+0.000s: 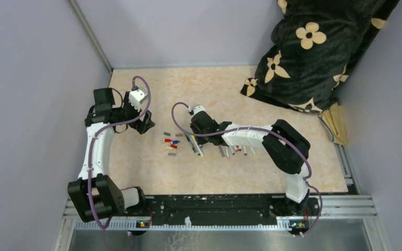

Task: Open the pen caps

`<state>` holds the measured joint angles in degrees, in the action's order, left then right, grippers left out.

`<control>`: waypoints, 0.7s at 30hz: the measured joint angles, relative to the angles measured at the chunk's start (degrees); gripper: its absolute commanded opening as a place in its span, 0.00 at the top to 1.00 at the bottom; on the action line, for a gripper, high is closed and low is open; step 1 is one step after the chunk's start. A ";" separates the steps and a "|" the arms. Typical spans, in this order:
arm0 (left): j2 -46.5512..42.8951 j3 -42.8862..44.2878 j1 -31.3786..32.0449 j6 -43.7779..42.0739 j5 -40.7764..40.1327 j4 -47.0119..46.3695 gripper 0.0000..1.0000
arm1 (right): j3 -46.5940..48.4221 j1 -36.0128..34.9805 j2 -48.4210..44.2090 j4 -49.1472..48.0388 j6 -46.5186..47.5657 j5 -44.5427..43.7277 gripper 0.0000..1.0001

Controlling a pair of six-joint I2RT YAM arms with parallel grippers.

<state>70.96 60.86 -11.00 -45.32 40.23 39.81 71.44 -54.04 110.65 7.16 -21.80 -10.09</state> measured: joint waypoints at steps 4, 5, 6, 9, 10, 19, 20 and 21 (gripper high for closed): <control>-0.02 0.00 0.00 -0.85 0.59 0.74 0.01 | 0.72 0.17 1.97 0.04 0.33 -0.42 0.78; -0.04 0.00 0.00 -1.03 0.74 0.94 0.01 | 0.74 0.24 2.40 0.11 0.35 -0.46 0.78; -0.04 0.00 0.00 -1.18 0.87 1.20 0.01 | 0.74 0.28 2.78 0.26 0.35 -0.55 0.78; -0.04 0.00 0.00 -1.60 1.36 1.68 0.01 | 1.01 0.28 2.91 0.07 0.39 -0.79 0.78; -0.04 0.00 0.00 -1.70 1.51 1.81 0.01 | 1.01 0.28 2.97 0.09 0.39 -0.83 0.78; -0.04 -1.44 0.02 -4.15 4.59 3.26 0.01 | 1.01 0.31 3.26 -0.48 0.63 -0.92 1.00; -0.04 -1.99 0.02 -5.07 5.33 3.72 0.01 | 0.98 0.35 3.23 -0.59 0.70 -0.59 1.00; -0.02 -2.45 0.00 -6.19 6.01 4.33 0.01 | 0.96 0.52 3.15 -0.61 0.76 -0.04 1.00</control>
<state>70.94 58.41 -11.00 -51.51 46.24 44.14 72.40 -53.52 113.80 6.55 -21.04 -10.13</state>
